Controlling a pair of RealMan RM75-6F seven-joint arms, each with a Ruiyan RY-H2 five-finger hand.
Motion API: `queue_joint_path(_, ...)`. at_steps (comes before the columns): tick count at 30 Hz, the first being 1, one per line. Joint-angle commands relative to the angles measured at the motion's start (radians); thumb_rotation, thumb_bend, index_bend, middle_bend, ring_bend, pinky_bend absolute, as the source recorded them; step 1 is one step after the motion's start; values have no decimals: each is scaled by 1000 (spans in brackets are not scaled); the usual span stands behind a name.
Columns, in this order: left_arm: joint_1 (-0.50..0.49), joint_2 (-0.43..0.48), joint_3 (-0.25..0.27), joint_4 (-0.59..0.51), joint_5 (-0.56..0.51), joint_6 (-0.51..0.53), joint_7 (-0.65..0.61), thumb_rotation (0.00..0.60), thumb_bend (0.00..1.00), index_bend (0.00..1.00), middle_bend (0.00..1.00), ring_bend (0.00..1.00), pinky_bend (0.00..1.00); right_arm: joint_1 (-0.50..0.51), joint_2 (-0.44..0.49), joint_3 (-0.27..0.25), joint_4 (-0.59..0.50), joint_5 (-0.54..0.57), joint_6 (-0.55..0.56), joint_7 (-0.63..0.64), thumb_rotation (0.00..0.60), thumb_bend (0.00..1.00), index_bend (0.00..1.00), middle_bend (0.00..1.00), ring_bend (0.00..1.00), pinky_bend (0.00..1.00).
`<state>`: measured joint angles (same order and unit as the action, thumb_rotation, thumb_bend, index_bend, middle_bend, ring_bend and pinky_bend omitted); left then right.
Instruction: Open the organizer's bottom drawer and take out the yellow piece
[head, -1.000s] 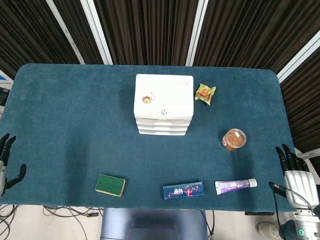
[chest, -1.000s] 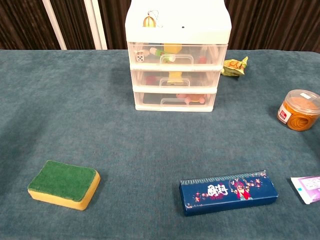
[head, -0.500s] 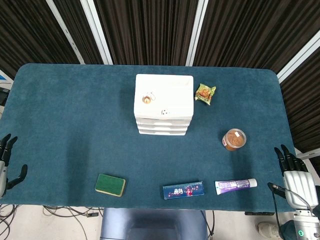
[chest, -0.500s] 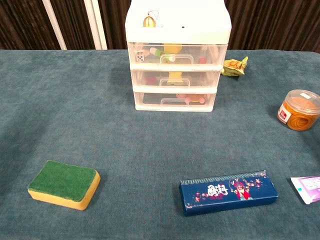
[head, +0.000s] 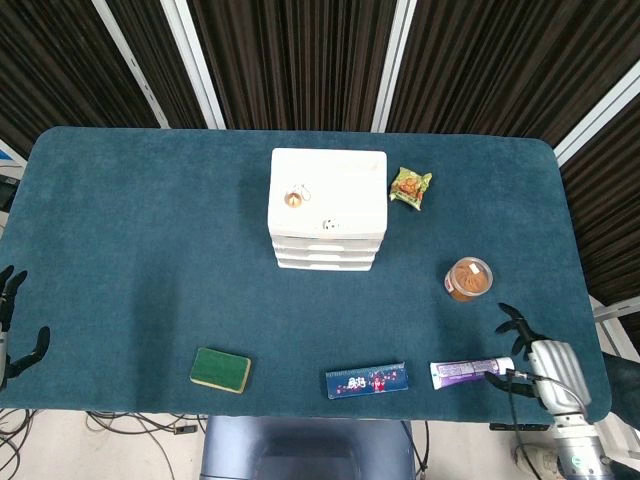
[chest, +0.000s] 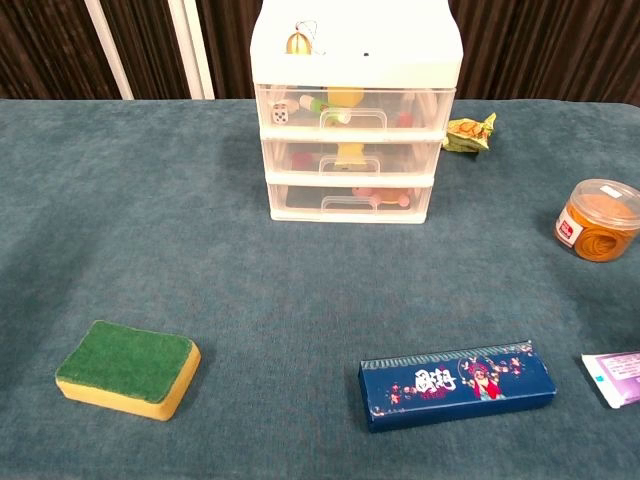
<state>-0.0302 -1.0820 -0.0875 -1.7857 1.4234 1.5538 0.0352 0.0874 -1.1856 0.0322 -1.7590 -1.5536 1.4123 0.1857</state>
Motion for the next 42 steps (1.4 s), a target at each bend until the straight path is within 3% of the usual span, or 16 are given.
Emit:
queue_joint_path(1,-2,2,-5,4,-16,-10,-12,600,400,0,0,0,0,94,23,2,-76,25,-169,228,600,228,154,749,877,832)
queue_joint_path(5,-6,2,-7,9,-26,-22,-19,600,400,0,0,0,0,177,16,26,-81,56,-298,342,600,307,78,860,961,921)
queue_joint_path(8,-6,1,-6,7,-24,-22,-18,600,400,0,0,0,0,240,-84,79,-49,136,-354,294,600,361,39,913,989,945)
queue_joint_path(14,-3,2,-10,4,-31,-16,-17,600,401,0,0,0,0,305,-203,128,-24,259,-428,250,600,506,36,967,1000,969)
queue_joint_path(25,-5,-2,-10,18,-45,-27,-6,600,402,0,0,0,0,401,-389,190,60,385,-491,207,600,609,36,1000,1000,994)
queue_joint_path(42,-5,-2,-8,16,-40,-27,-7,600,402,0,0,0,0,484,-521,257,198,472,-552,213,600,621,35,1000,1000,997)
